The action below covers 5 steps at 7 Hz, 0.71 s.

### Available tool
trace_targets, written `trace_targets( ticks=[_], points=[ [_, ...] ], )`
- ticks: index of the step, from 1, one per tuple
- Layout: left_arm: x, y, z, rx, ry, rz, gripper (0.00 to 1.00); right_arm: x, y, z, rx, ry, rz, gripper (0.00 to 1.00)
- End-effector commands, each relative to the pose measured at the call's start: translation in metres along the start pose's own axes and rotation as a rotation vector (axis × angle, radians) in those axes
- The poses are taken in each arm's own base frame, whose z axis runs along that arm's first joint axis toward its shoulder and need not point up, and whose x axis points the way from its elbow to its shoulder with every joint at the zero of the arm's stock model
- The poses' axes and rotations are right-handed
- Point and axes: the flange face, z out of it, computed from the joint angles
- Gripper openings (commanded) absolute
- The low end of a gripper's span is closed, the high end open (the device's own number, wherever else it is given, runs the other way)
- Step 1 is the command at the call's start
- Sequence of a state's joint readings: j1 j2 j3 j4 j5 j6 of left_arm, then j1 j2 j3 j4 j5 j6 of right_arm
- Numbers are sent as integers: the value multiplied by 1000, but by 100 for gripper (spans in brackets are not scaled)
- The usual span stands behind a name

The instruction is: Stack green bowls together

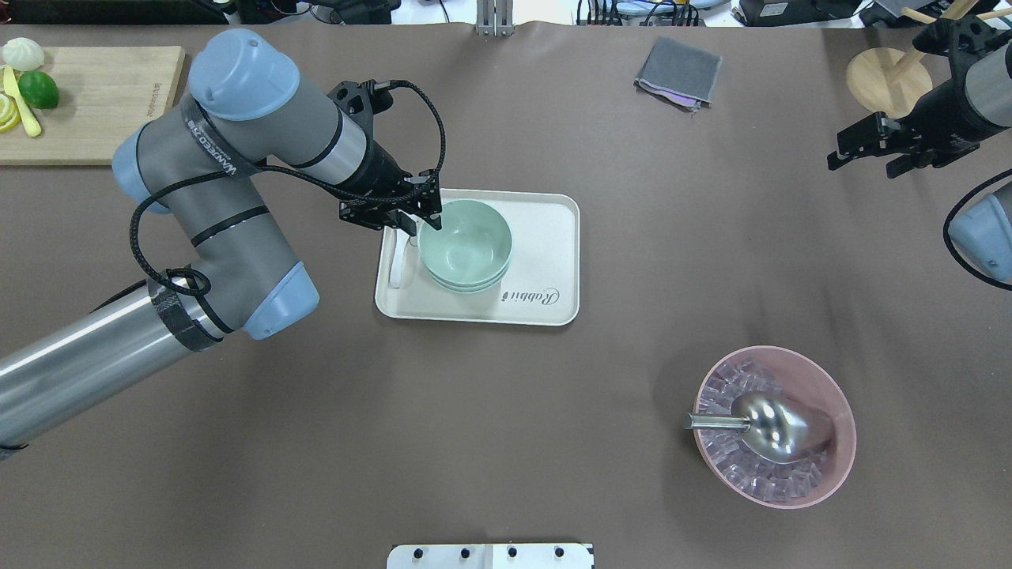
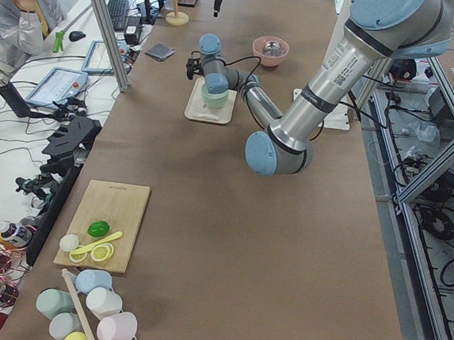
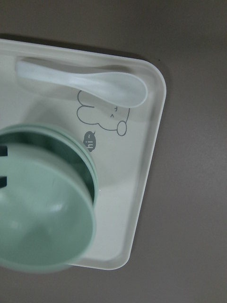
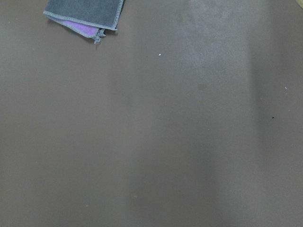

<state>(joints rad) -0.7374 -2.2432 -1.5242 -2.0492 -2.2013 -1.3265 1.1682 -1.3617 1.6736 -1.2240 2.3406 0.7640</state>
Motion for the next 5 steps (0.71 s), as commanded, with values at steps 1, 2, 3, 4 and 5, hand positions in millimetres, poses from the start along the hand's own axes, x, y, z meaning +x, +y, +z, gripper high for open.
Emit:
trace_targets(
  ticks=[1, 2, 3, 4, 5],
  points=[
    [-2, 3, -8, 17, 30, 25, 98, 7, -4, -5, 8, 1, 11, 100],
    [-21, 10, -31, 33, 38, 24, 98, 13, -5, -7, 9, 4, 19, 100],
    [-52, 6, -63, 68, 10, -10, 98, 35, -13, -16, 27, 19, -2, 100],
    [-72, -7, -107, 116, -37, 17, 98, 74, -16, -23, 28, 48, -64, 100],
    [-125, -7, -136, 106, -169, 151, 98, 109, -24, -36, 7, 91, -108, 100]
  ],
)
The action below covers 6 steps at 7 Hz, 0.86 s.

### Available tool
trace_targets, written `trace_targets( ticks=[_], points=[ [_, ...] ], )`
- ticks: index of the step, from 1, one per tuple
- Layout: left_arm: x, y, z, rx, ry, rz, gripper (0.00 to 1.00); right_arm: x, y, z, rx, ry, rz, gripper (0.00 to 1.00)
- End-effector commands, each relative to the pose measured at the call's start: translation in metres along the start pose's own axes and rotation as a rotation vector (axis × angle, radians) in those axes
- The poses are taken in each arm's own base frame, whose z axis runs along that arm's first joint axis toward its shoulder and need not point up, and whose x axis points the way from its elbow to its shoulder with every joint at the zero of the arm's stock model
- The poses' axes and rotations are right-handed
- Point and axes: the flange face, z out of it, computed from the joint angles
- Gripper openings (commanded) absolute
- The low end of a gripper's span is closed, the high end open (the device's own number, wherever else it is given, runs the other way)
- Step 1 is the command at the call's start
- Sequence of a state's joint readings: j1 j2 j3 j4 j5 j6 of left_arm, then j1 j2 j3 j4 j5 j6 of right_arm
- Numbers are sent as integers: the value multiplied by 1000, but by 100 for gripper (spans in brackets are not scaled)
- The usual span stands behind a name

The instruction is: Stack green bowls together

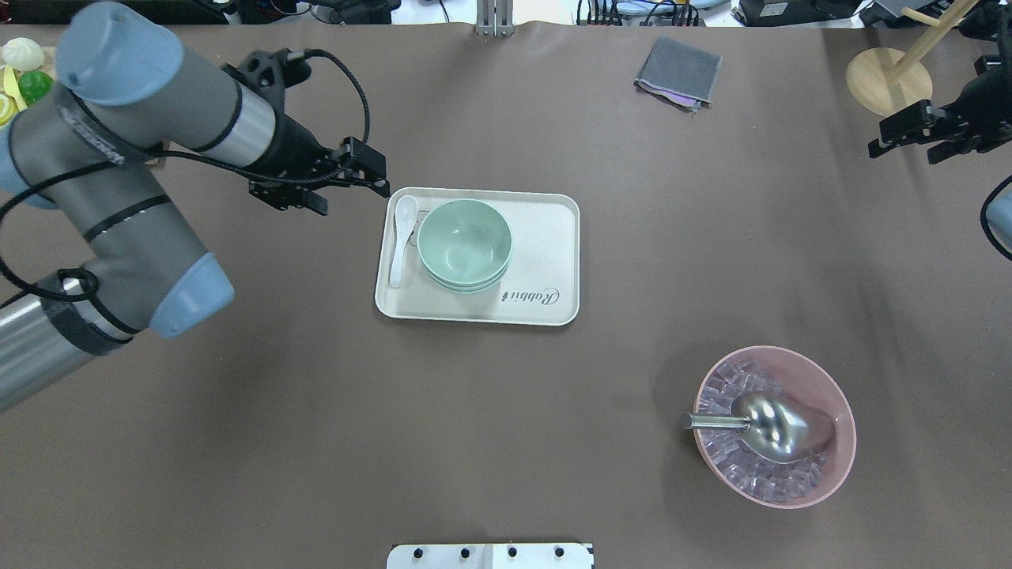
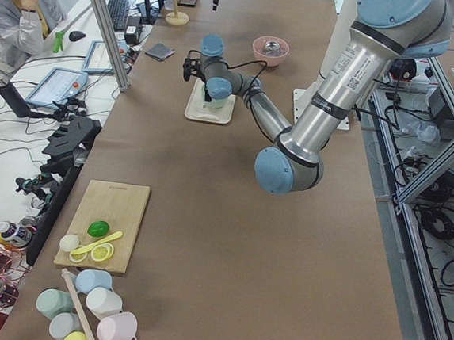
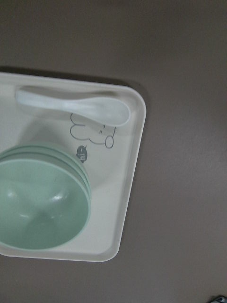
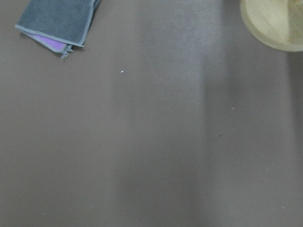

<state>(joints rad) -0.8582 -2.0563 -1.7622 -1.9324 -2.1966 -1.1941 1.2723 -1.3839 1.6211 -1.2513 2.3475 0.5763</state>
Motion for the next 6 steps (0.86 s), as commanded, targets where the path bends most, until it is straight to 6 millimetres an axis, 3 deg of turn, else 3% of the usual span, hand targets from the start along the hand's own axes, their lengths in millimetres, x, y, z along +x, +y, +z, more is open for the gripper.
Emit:
trace_targets(
  ticks=[1, 2, 3, 4, 5, 6],
  points=[
    [-109, -10, -70, -27, -243, 248, 98, 80, -10, -26, -48, 93, -128, 100],
    [-180, -20, -106, -43, -321, 357, 98, 120, -10, -31, -76, 112, -180, 100],
    [-255, -21, -133, -84, -372, 473, 98, 147, -9, -26, -98, 115, -203, 100],
    [-325, -38, -165, -101, -420, 519, 98, 153, -8, -25, -104, 113, -203, 100],
    [-397, -29, -177, -158, -385, 520, 98, 154, -7, -24, -106, 110, -201, 100],
    [-459, -31, -202, -159, -332, 482, 98, 154, -8, -24, -106, 112, -201, 100]
  ],
)
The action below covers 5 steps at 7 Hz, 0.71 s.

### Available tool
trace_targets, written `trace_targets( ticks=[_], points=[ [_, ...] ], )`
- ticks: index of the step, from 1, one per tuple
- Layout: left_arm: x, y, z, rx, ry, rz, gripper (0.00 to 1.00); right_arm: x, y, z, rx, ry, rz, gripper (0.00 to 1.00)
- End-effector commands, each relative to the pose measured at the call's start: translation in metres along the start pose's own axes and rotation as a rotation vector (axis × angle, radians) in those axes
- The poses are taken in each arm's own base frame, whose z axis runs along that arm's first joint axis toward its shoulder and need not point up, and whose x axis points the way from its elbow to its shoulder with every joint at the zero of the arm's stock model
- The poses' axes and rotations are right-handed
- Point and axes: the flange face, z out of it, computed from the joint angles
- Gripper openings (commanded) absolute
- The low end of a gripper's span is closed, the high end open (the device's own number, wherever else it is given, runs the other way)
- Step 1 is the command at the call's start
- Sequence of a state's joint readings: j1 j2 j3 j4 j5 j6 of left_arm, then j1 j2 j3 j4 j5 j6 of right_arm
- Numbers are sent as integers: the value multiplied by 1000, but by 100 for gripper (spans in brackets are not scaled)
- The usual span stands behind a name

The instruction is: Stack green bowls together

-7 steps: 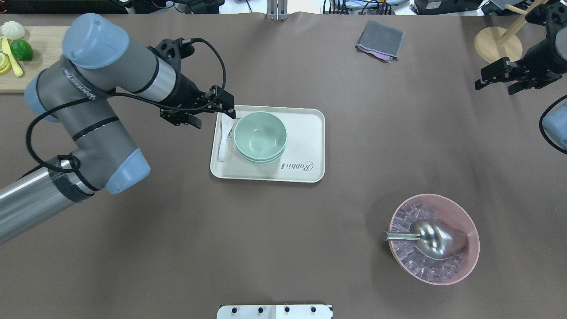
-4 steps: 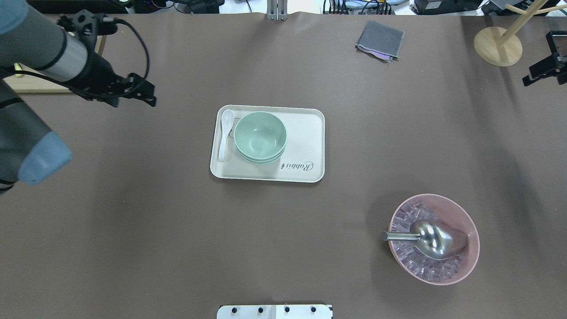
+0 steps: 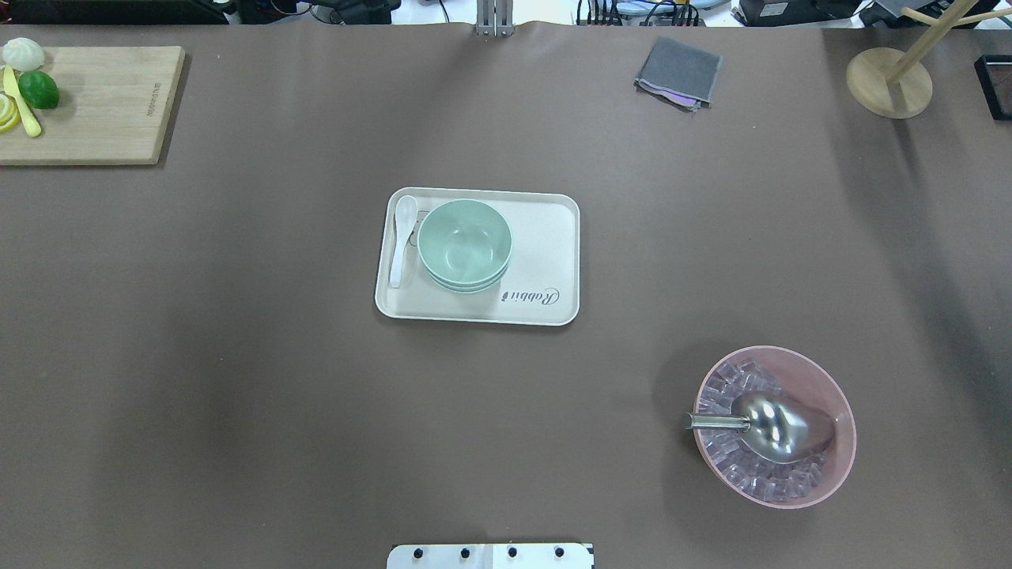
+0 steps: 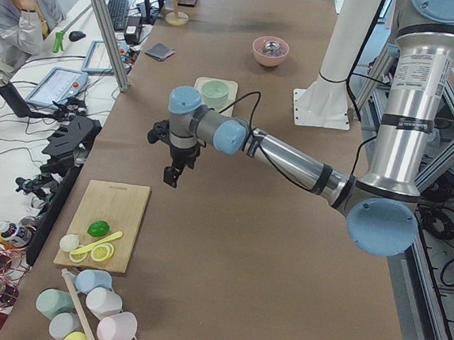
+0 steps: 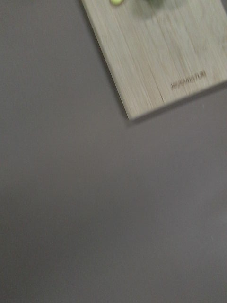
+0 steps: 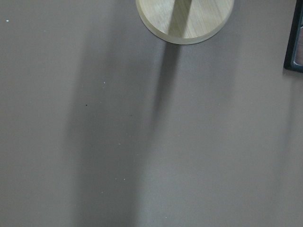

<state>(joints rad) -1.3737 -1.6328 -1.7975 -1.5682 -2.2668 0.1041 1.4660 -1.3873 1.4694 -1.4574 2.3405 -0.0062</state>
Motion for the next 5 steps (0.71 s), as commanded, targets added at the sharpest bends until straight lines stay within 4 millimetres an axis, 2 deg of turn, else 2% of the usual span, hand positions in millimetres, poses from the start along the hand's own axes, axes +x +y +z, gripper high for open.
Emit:
trace_targets(
  ticks=[1, 2, 3, 4, 5],
  points=[
    [-108, 76, 21, -30, 79, 4, 98, 4, 0, 1, -2, 0, 3, 100],
    [-127, 96, 32, -52, 85, -12, 98, 3, 0, 2, -4, -1, 2, 100],
    [-129, 99, 34, -57, 91, -32, 99, 4, 0, -4, 6, -18, 7, 100],
    [-136, 112, 29, -39, 121, -77, 98, 8, 9, 0, 4, -30, 11, 100],
    [-138, 114, 28, -26, 152, -141, 98, 7, 21, -1, 20, -26, -6, 100]
  ],
)
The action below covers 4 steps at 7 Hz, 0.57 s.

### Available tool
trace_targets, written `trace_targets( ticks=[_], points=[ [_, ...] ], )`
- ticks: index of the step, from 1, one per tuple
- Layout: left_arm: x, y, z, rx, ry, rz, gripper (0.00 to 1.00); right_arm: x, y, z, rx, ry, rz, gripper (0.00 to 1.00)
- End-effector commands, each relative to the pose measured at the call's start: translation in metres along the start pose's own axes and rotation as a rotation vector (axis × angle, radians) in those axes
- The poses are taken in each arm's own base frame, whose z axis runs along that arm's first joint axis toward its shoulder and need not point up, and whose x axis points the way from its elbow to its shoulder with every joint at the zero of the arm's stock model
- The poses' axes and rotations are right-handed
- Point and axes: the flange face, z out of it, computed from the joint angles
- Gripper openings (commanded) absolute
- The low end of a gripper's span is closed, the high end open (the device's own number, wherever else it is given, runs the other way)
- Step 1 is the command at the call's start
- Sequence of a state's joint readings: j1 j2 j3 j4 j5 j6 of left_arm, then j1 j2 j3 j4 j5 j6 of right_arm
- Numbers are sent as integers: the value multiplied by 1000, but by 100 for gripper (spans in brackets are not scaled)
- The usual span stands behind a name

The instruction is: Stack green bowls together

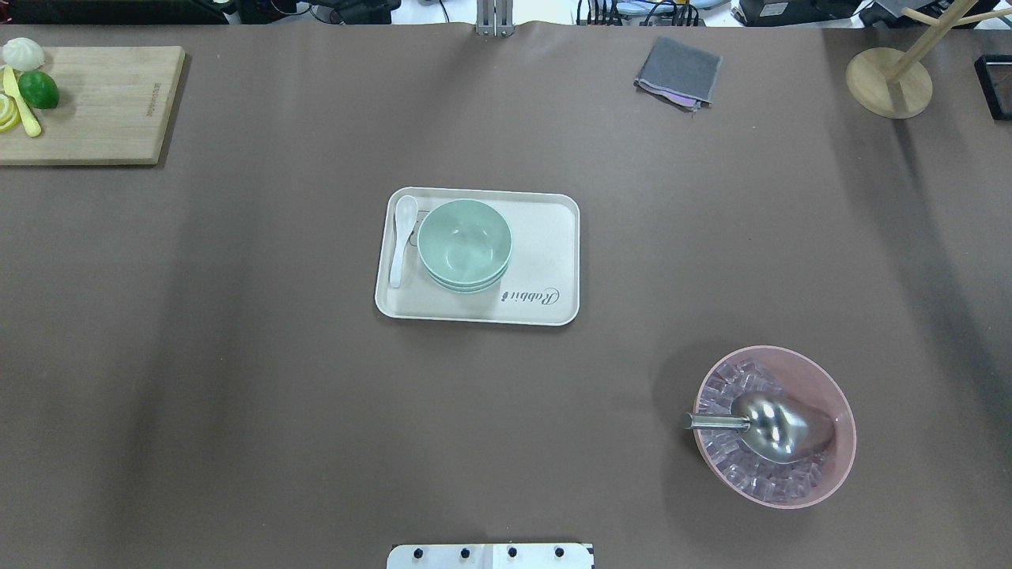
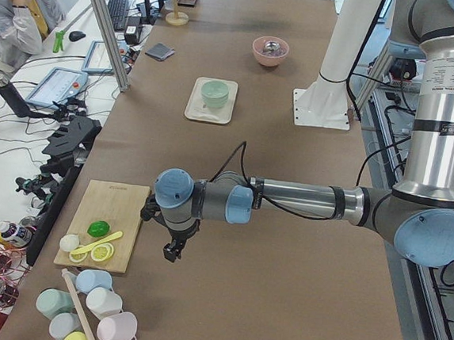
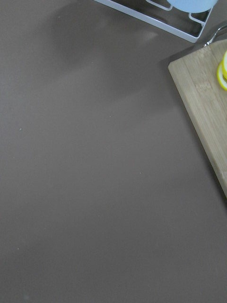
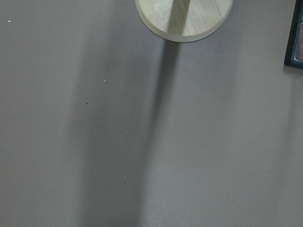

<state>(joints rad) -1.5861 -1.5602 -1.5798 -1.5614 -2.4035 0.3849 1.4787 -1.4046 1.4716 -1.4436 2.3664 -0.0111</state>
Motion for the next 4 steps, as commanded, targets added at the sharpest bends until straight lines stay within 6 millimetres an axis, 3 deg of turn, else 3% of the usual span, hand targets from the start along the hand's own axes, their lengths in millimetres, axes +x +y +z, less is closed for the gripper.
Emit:
trace_targets(
  ticks=[1, 2, 4],
  points=[
    [-3, 10, -2, 31, 56, -112, 99, 8, 17, 8, -4, 2, 10, 100],
    [1, 18, 6, 48, 151, -139, 99, 7, 17, 6, -1, 4, 0, 100],
    [3, 16, 3, 53, 150, -134, 98, 3, 13, 1, 5, 0, 4, 100]
  ],
)
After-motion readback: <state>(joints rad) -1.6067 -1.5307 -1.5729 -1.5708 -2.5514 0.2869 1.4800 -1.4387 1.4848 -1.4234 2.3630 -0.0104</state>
